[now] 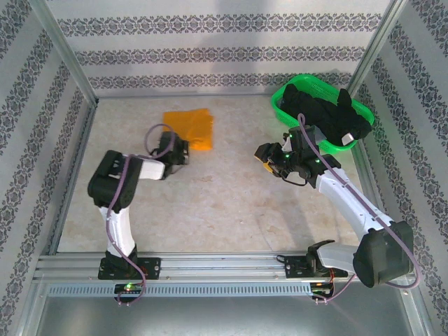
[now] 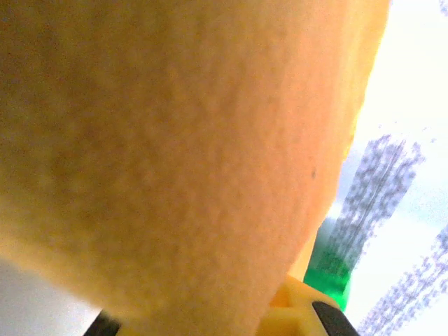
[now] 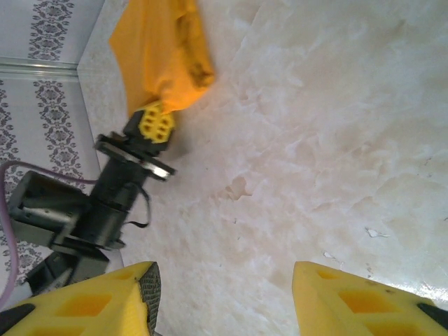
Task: Fold and stack the t-shirts
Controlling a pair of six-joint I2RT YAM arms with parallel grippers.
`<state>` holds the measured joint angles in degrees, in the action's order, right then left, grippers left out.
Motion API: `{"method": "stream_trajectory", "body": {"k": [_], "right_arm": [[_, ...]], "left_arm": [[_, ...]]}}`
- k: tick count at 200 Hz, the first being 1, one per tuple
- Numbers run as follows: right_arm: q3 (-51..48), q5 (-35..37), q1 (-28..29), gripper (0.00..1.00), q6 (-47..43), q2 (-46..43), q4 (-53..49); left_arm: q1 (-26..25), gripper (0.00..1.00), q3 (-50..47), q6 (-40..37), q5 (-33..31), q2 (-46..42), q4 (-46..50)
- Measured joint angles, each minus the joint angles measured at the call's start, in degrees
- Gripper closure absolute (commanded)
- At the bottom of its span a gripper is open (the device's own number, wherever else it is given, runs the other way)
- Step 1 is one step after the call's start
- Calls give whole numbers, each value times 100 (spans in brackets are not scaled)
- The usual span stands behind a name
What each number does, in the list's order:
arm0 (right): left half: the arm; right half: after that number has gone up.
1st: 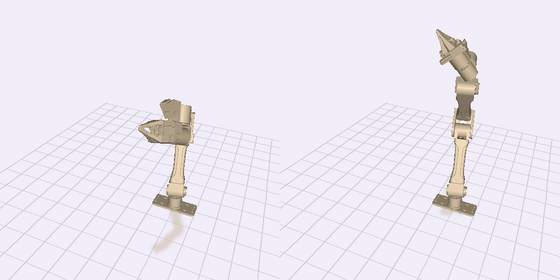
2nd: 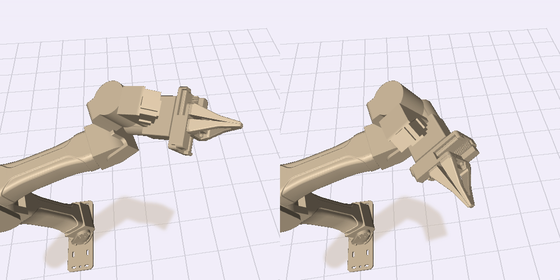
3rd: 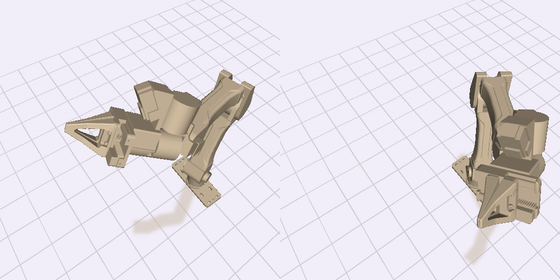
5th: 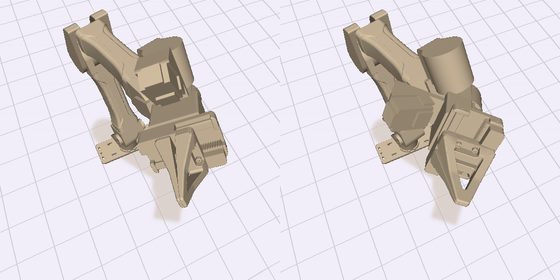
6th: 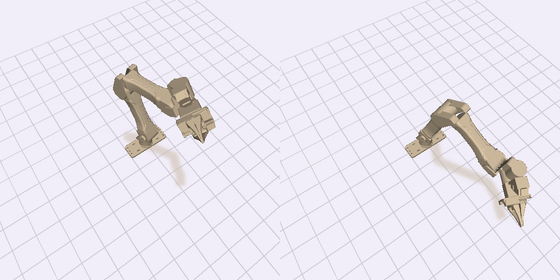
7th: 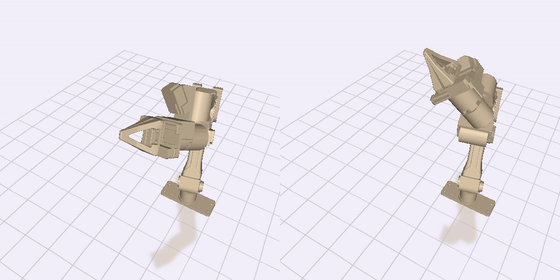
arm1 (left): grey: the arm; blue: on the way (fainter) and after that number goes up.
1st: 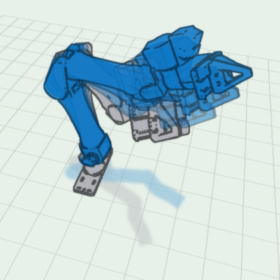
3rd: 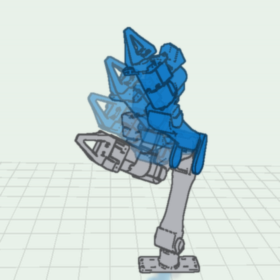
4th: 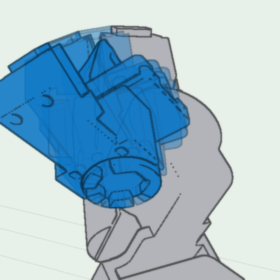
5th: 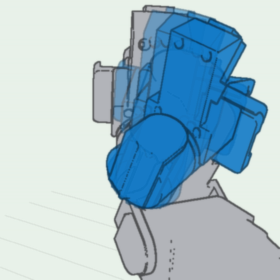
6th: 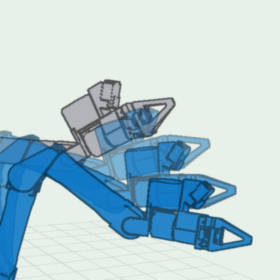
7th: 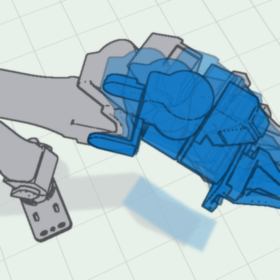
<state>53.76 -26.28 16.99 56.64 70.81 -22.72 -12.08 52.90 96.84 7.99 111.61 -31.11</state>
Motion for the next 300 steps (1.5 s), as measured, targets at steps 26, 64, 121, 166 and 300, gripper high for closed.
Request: {"method": "stream_trajectory", "body": {"k": [26, 64, 121, 166, 300], "right_arm": [[59, -26, 0, 47, -24, 20, 2], [101, -376, 4, 47, -116, 262, 391], [439, -870, 83, 48, -175, 782, 1008], [614, -938, 179, 47, -221, 951, 1233], [651, 2304, 74, 2, -1521, -673, 319]], "left_arm": [[1307, 100, 90, -848, 813, -44, 179], [2835, 100, 1014, -2579, 2194, 229, 1093], [3652, 100, 2085, -4415, 3097, 822, 2546], [3731, 62, 2575, -4717, 3250, 1252, 2876], [223, 0, -13, -4896, -2376, -5600, 5364]]}}
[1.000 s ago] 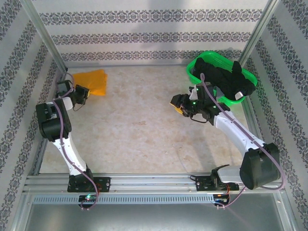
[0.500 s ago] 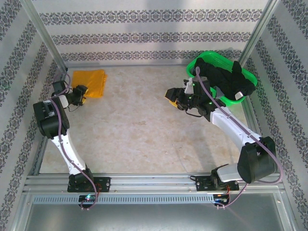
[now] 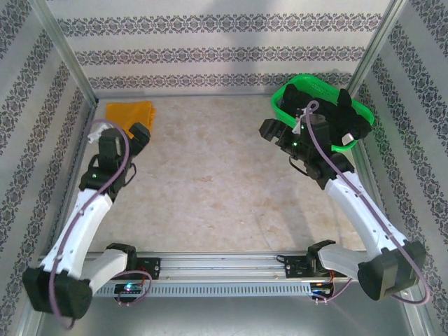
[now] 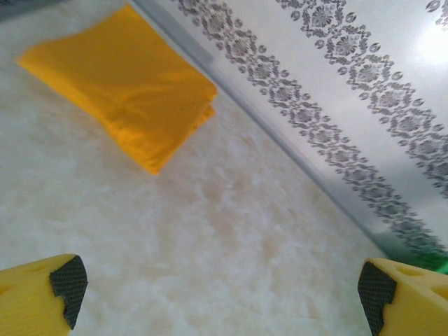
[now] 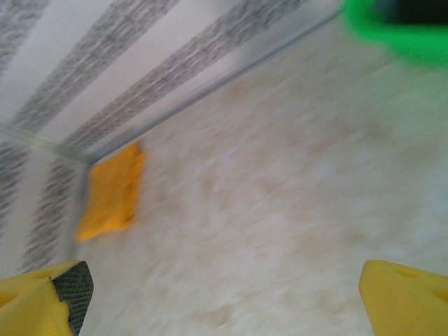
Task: Fold and stack the t-shirts
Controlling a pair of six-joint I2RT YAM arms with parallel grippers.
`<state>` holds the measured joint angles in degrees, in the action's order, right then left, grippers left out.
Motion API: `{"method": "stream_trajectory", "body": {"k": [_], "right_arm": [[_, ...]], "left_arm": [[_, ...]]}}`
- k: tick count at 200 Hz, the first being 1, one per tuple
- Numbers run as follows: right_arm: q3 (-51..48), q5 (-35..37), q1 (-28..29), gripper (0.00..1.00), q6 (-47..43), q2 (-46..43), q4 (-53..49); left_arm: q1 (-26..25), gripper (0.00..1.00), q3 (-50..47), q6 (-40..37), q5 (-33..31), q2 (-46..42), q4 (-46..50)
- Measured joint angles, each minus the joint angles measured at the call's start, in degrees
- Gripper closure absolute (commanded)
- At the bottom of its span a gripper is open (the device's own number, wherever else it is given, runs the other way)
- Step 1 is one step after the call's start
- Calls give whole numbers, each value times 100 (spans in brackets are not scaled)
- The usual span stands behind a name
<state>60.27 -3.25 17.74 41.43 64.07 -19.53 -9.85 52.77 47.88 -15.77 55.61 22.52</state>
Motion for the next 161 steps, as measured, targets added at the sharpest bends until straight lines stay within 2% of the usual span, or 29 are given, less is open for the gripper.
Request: {"method": "stream_trajectory", "body": {"k": [14, 29, 43, 62, 79, 104, 120, 130, 161], "right_arm": [[-179, 946, -17, 2, -407, -251, -111], [-929, 1843, -35, 2, -1064, -614, 378], [-1919, 2553, -26, 2, -1836, -826, 1047], [-2896, 3014, -48, 2, -2706, -575, 1692], [-3303, 3062, -214, 2, -3174, -181, 2157], [-3611, 2879, -551, 2, -3604, 358, 3318], [-3729, 2579, -780, 2, -3751, 750, 4188], [-3762, 2374, -942, 2, -3814, 1023, 4682], [-3794, 1751, -1460, 2, -3862, 1676, 5899]], "left_arm": [[-229, 0, -417, -494, -811, -334, 107], [-243, 0, -1209, -1268, -1325, -671, -83], [-243, 0, -2094, -1965, -1451, -857, -568], [-243, 0, -3193, -2743, -1399, -831, -1558], [-170, 0, -3729, -3167, -1349, -313, -2535], [282, 0, -3777, -3405, -1003, 861, -3952], [605, 0, -3740, -3453, -721, 1537, -4894], [833, 0, -3589, -3519, -505, 1910, -5149], [1246, 0, -3440, -3661, -48, 2616, -6439]]}}
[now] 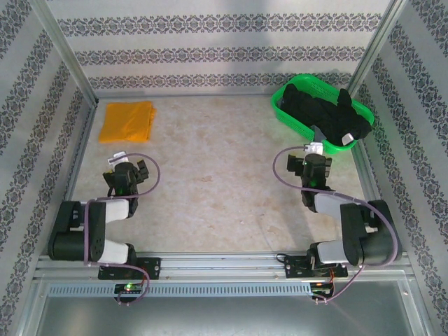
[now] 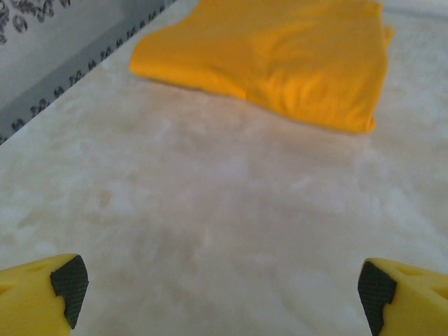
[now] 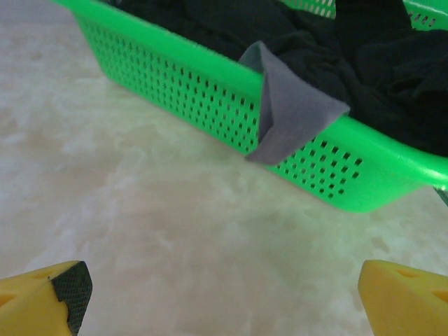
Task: Fold and stack the t-shirts
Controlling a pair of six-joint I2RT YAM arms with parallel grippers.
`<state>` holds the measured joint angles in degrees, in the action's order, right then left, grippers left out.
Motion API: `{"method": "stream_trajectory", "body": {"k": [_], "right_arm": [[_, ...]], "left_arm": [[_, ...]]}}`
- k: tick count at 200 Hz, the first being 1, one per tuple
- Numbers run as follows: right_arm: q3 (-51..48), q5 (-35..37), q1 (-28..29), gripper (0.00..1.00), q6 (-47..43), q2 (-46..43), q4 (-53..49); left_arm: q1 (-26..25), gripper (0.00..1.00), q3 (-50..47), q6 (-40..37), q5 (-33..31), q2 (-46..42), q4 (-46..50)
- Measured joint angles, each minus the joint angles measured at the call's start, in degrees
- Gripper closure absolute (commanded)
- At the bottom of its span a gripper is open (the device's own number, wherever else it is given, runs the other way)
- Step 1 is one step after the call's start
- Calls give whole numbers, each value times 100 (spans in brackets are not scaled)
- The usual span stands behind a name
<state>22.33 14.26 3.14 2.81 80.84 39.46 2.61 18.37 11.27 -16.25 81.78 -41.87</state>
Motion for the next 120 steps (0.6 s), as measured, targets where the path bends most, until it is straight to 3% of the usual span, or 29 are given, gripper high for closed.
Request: {"method": "stream_trajectory", "body": {"k": [19, 49, 120], "right_arm": [[-221, -269, -232, 2, 37, 518, 935], [-343, -658, -262, 2, 22, 623, 1088], [-164, -713, -175, 2, 11, 623, 1176]], "left_arm": [[50, 0, -245, -90, 284, 57, -737], [46, 0, -544, -361, 920, 879, -2105], [-83, 0, 74, -658, 1202, 894, -1744]]}}
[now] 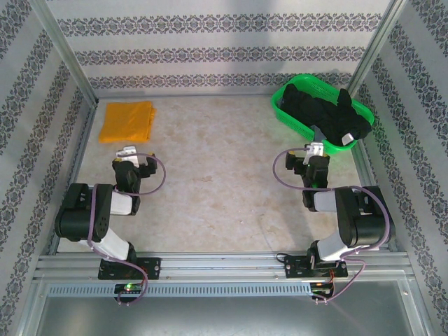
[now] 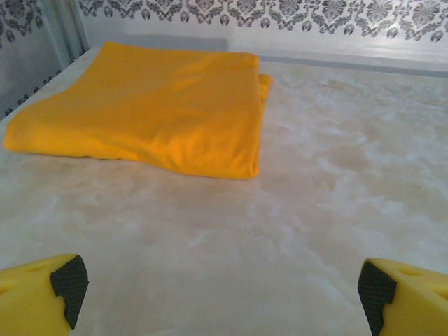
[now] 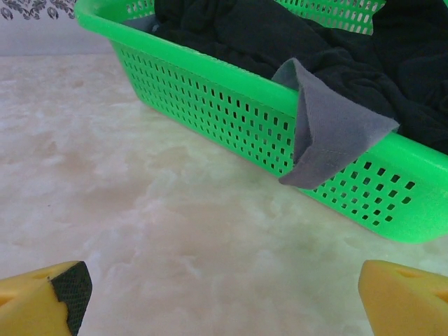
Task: Fold and stack the t-shirts
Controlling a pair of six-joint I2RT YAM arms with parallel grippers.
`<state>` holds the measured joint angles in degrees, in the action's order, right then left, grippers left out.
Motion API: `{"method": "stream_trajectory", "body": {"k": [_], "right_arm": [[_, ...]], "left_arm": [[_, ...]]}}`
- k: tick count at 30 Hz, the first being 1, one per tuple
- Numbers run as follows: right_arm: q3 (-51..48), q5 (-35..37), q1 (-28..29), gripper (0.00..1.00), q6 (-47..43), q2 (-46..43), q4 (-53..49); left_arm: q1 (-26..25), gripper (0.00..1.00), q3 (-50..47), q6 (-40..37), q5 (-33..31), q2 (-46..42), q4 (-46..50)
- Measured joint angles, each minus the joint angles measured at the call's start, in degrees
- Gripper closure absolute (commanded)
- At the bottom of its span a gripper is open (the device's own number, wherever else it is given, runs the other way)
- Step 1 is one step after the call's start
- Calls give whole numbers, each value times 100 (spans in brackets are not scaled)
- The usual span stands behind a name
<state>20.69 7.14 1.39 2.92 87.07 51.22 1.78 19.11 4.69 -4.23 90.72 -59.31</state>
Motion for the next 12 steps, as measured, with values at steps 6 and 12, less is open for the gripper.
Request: {"method": "stream_trajectory", "body": {"k": [6, 12], "right_arm": [[0, 2, 0, 2, -15, 0, 0], [0, 4, 0, 2, -15, 0, 0]], "left_arm": [[-33, 0, 0, -46, -31, 2, 68], [-101, 0, 42, -81, -116, 2, 247]]}}
